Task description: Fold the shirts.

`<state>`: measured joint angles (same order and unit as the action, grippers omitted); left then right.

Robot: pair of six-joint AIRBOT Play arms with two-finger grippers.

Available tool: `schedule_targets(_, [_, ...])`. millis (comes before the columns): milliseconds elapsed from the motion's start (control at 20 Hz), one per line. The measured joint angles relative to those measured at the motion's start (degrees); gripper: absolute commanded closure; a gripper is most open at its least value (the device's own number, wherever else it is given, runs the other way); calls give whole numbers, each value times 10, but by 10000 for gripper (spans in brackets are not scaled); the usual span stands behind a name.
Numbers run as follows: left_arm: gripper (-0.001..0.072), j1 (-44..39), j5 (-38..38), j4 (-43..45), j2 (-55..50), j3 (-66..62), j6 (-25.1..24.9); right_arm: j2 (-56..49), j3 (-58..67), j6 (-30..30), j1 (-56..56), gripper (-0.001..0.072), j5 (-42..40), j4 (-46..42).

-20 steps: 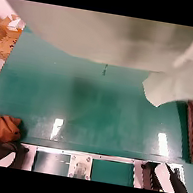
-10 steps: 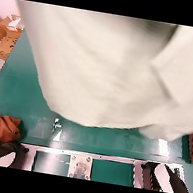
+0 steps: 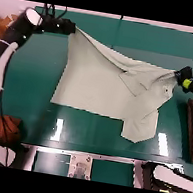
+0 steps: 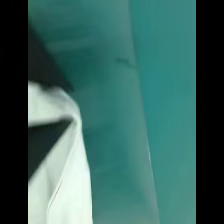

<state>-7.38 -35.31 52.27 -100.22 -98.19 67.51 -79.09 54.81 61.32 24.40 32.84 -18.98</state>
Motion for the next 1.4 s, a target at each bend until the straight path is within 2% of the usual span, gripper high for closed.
schedule_targets(50, [30,0,5,-14,-15,1,-2,-27,13,-1,-2,383,1,3])
schedule_targets(150, [31,1,-2,-29,-33,-6,-8,-62,42,-3,0,380,17,5])
schedule_targets(250, [31,11,-45,-36,-37,-34,-11,-78,80,-4,22,382,59,0])
schedule_targets(300, [31,21,-78,-34,-37,-53,-12,-79,98,-4,39,388,91,-7])
schedule_targets(350, [31,34,-122,-30,-36,-77,-12,-79,113,-5,57,470,130,-13])
schedule_targets(400, [31,49,-168,-24,-32,-100,-9,-77,125,-5,77,501,176,-23])
schedule_targets(600, [31,125,-370,-1,-20,-148,44,-52,114,-5,138,506,317,-75])
schedule_targets(650, [32,140,-417,3,-18,-144,58,-43,98,-5,147,550,336,-91])
schedule_targets(700, [32,156,-462,7,-16,-130,74,-32,79,-5,155,561,350,-106])
schedule_targets(800, [32,183,-522,17,-12,-82,101,-14,40,-4,168,555,373,-142])
schedule_targets(850, [32,191,-545,19,-9,-50,108,-5,22,0,177,516,377,-167])
schedule_targets(1000, [32,207,-585,29,-2,60,120,15,-21,22,200,496,390,-253])
schedule_targets(1150, [32,211,-588,31,1,150,114,22,-59,36,215,474,392,-313])
schedule_targets(1200, [32,213,-584,32,2,173,110,23,-71,38,218,432,387,-325])
schedule_targets(1250, [32,213,-581,33,2,191,105,22,-82,40,220,419,382,-331])
schedule_targets(1400, [32,214,-574,34,3,223,94,3,-100,37,221,419,370,-325])
